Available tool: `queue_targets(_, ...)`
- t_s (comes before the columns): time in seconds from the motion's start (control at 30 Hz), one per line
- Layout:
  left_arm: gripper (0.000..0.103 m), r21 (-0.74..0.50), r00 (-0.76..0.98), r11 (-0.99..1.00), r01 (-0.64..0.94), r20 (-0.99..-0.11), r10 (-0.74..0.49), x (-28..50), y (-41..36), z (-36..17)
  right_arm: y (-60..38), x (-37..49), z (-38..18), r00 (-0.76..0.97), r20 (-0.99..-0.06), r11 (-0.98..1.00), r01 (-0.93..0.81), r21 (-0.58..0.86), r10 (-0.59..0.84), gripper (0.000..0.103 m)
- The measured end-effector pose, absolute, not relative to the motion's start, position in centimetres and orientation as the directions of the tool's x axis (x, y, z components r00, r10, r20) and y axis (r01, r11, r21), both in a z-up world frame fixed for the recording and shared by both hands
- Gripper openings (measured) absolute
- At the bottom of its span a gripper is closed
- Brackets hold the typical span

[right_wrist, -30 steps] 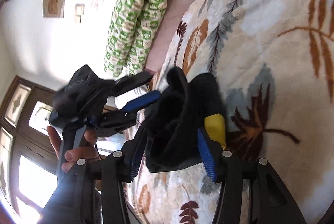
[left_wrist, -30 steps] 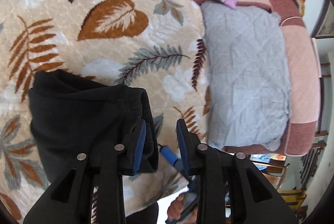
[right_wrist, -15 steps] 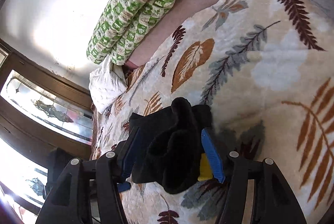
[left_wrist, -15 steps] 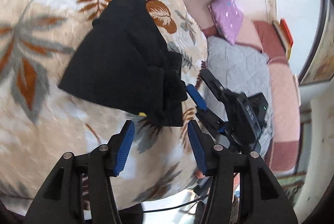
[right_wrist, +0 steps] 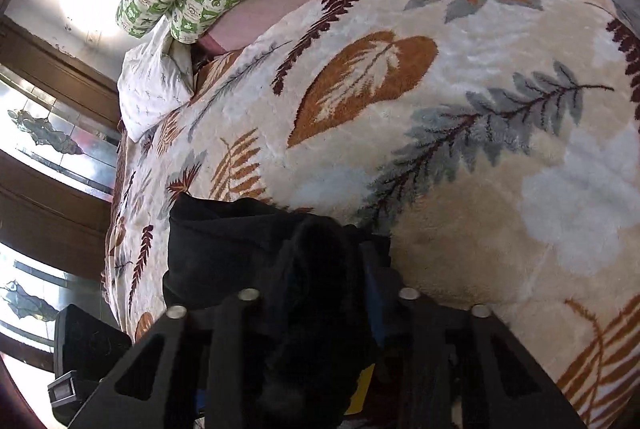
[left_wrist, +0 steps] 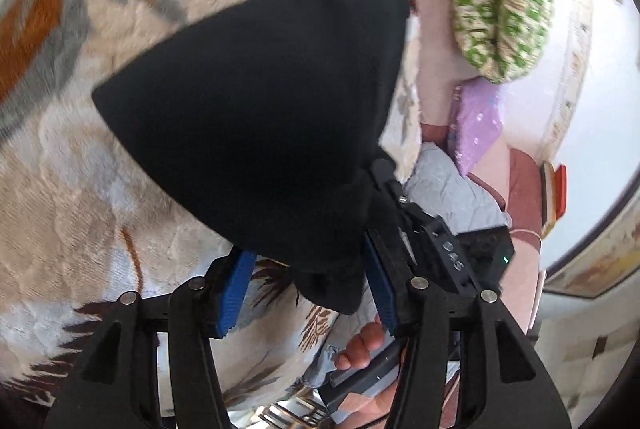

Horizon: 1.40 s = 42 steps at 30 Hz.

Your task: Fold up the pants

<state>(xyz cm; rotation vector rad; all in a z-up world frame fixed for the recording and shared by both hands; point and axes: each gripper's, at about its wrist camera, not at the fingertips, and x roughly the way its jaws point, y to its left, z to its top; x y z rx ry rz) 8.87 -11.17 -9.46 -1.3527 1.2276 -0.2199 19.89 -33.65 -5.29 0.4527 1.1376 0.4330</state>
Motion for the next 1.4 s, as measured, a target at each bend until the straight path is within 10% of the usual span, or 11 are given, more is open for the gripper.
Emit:
queue_targets(0.33,0.018,-0.789,0.394,0.390,-0.475,-0.587,-0.707,10.3,-14.1,-9.1,-36.4,20.4,-4.8,0.440,-0.508,0.609,-0.118,0.784,0.740,0.012)
queue_targets(0.87,0.019,-0.799,0.321,0.554,-0.235,-0.602,-0.731,9.1,-8.7,-1.8,-37.8,14.6,-1.8,0.493,-0.653,0.785,-0.106,0.610,0.575,0.050)
queue_targets(1.03,0.044,-0.703,0.378,0.683,-0.196,-0.697,-0.609,12.7,-6.0,0.2,-33.8,12.3,-2.0,0.450,-0.727,0.850,-0.171,0.499,0.518,0.050)
queue_targets(1.4,0.044,-0.601,0.313,0.776,-0.190,-0.786,-0.533,14.1,-5.4,-2.4,-34.7,12.0,-3.5,0.487,-0.715,0.842,-0.086,0.532,0.501,0.022)
